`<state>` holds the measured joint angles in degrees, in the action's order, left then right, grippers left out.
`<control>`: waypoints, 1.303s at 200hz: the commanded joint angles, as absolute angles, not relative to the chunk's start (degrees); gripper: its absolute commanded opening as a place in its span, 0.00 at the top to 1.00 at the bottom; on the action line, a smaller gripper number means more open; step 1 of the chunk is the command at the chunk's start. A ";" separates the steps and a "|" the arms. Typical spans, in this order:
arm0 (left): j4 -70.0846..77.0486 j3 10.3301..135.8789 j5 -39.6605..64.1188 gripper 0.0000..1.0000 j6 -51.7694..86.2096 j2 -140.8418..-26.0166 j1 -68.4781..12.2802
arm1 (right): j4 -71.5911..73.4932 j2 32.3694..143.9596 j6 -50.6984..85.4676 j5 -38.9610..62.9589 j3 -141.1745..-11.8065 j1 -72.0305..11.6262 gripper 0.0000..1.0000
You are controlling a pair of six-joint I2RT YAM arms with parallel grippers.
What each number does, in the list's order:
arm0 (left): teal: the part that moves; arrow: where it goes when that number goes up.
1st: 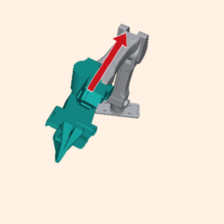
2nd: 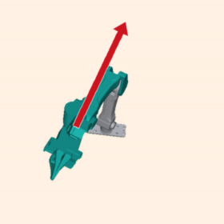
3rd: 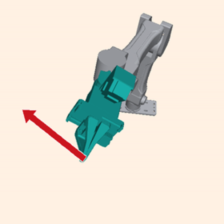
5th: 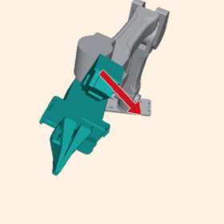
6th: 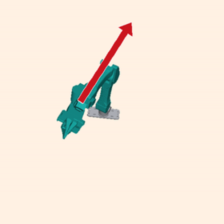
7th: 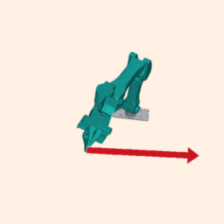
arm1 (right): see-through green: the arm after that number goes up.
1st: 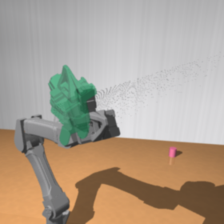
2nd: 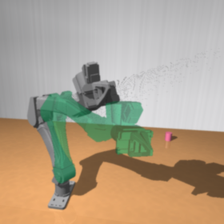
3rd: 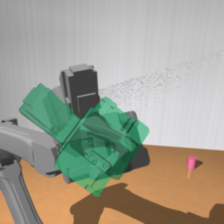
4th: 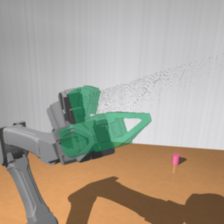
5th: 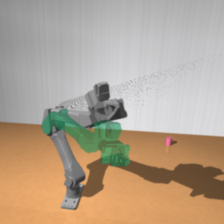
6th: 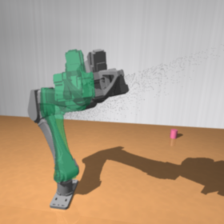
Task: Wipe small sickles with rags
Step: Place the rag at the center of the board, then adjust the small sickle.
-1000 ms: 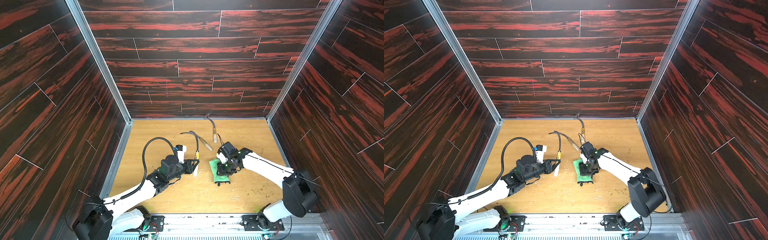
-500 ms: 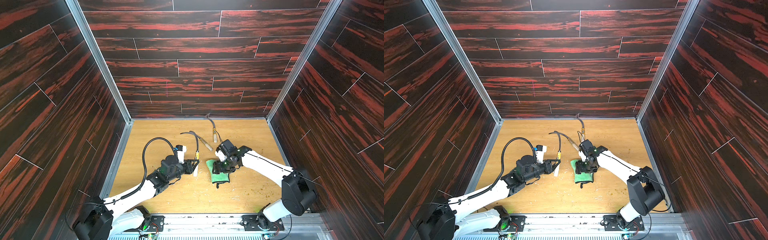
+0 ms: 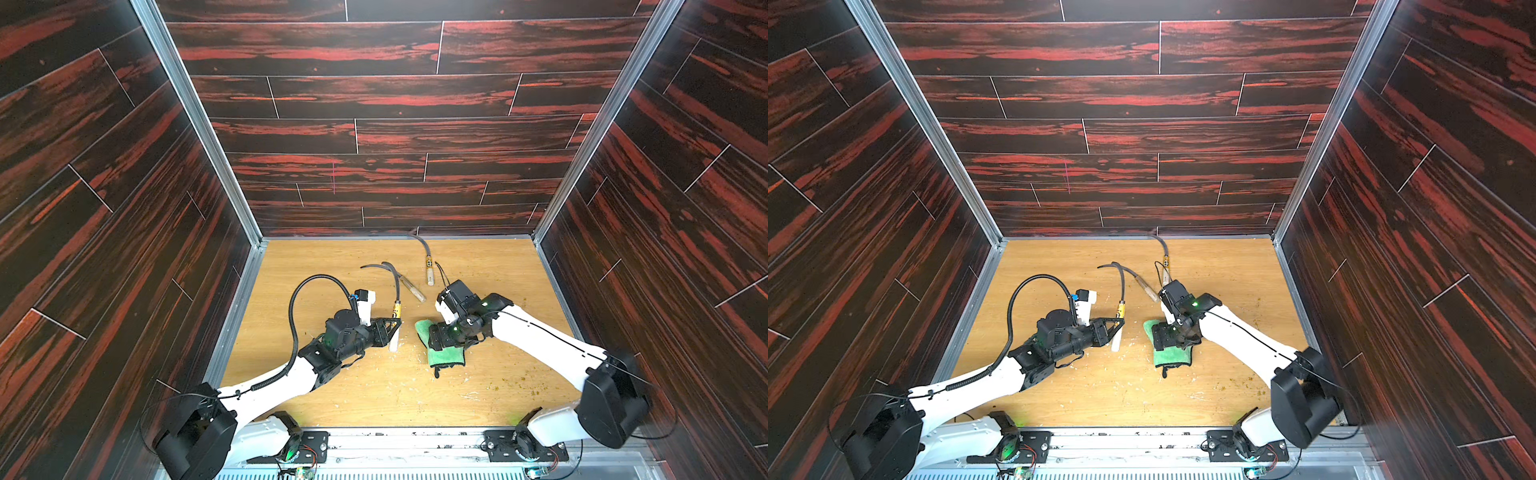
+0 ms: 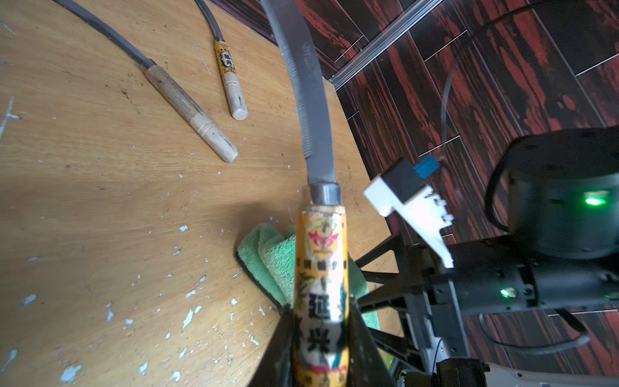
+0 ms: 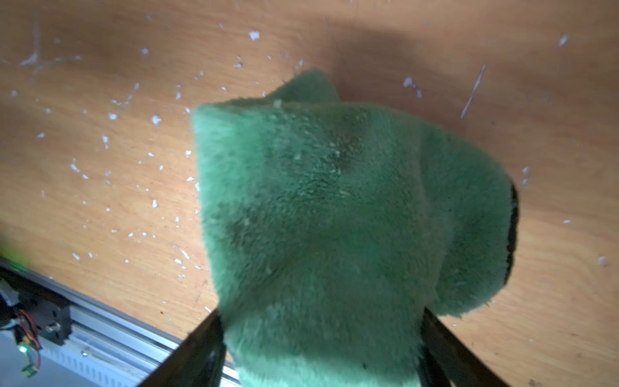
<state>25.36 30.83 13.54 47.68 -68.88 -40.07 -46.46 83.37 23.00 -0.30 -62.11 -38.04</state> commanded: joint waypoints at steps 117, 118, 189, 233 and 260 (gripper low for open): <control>28.30 29.62 14.13 1.00 48.07 -67.24 -39.93 | -44.64 82.55 22.15 3.44 -63.70 -38.48 0.04; 28.30 29.62 14.14 1.00 48.12 -67.24 -39.87 | -44.65 82.41 22.15 3.35 -63.71 -38.49 0.04; 37.45 28.21 18.99 1.00 50.82 -69.06 -39.97 | -33.92 75.98 22.03 9.51 -64.99 -38.21 0.48; 42.28 26.68 19.45 1.00 53.36 -69.73 -40.08 | -26.96 75.81 24.59 15.26 -66.77 -37.97 0.60; 46.99 26.19 19.55 1.00 55.46 -71.33 -40.14 | -24.99 76.87 25.79 17.36 -67.76 -37.94 0.60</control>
